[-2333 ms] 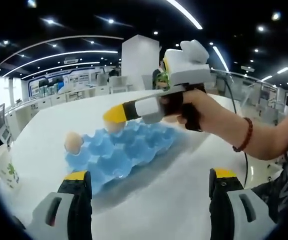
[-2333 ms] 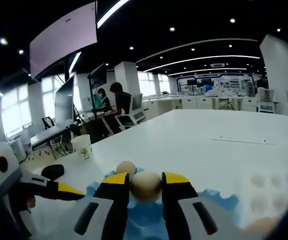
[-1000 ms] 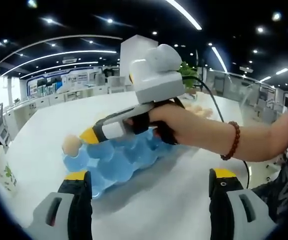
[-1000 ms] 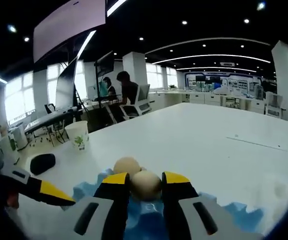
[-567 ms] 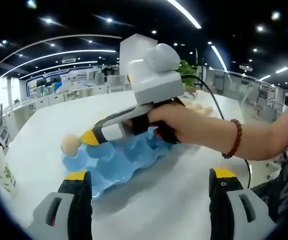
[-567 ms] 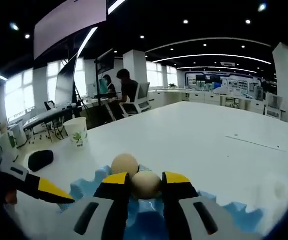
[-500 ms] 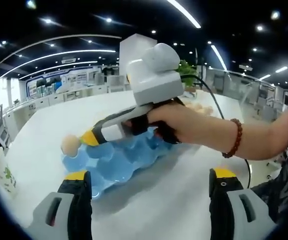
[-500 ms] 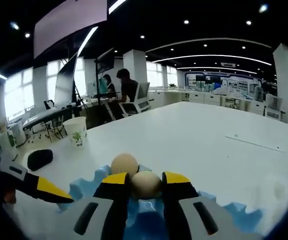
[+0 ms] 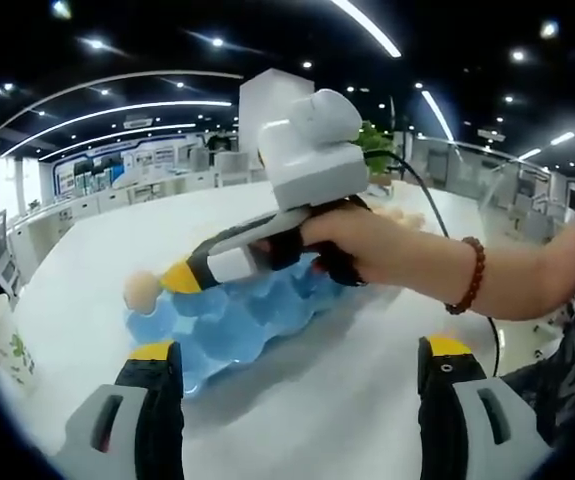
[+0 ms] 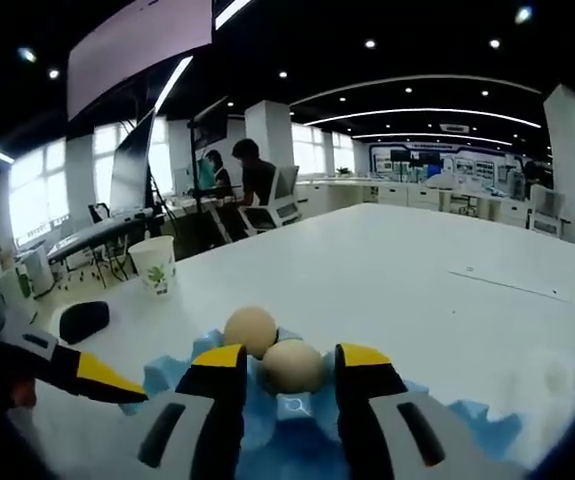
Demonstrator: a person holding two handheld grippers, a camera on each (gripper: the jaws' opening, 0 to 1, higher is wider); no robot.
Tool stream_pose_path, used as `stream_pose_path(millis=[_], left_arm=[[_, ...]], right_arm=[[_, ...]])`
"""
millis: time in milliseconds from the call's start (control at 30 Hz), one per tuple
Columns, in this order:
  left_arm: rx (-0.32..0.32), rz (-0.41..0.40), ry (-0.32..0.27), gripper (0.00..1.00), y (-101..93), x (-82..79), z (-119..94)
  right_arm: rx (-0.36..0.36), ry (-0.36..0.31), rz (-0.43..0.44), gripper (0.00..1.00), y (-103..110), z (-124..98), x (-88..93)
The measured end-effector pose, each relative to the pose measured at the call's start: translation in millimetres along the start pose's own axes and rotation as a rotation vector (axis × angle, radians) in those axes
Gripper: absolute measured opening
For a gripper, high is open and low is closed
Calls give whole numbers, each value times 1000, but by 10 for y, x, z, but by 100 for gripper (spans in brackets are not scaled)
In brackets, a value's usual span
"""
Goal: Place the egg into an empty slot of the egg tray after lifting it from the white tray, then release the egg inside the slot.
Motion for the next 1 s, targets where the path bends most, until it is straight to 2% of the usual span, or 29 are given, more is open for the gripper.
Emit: stream_pose_path(millis=[333,500,767,1000], left_arm=[[-11,-13,-14,100,3,-17,-10],[-14,-19,-22,100,-12,-34,1],[-21,-29,-34,100,-8,-55,19],[-21,-32,-42,100,-13,-79,22]], right_arm=[[-1,9,-25,47,-2,-166,7],[4,19,-9,52,-42,-292,36],[26,23,-26,55,-139,-507,33],[63,19,-34,55,-281,-605,7]])
Point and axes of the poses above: the point that each gripper's makers call its tool centre point, and the gripper's own axes: z roughly forward along the fingers, y roughly to its left, x roughly out of its underside, the point moved 1 cm from there along -z, roughly backward along the fingers, and after that the axes turned 8 degrees about -y, right-handed, at the moved point
